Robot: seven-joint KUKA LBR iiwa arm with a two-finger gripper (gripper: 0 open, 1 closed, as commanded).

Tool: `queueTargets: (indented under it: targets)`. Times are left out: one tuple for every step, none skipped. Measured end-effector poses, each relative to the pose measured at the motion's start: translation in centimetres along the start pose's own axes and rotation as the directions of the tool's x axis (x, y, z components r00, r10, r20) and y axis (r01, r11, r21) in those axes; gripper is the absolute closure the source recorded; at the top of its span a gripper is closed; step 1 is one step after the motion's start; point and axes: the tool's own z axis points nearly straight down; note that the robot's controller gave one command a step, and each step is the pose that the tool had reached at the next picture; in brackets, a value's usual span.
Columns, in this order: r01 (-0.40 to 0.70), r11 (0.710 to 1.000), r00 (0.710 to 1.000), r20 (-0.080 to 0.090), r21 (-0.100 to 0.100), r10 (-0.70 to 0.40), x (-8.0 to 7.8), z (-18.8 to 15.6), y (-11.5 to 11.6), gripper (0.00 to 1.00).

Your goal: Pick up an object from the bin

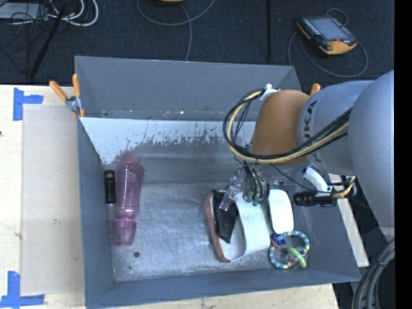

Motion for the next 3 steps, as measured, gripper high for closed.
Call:
queueTargets:
  targets:
    - [0.0, 1.0, 1.0, -0.004, 0.002, 0.0, 0.1, -0.4, -0.1, 1.0]
    - [0.0, 1.0, 1.0, -0.005, 0.002, 0.0, 0.2, -1.8, -0.1, 1.0]
    - [0.001, 1.0, 1.0, -0.007, 0.003, -0.001, 0.2, -3.3, -0.1, 1.0]
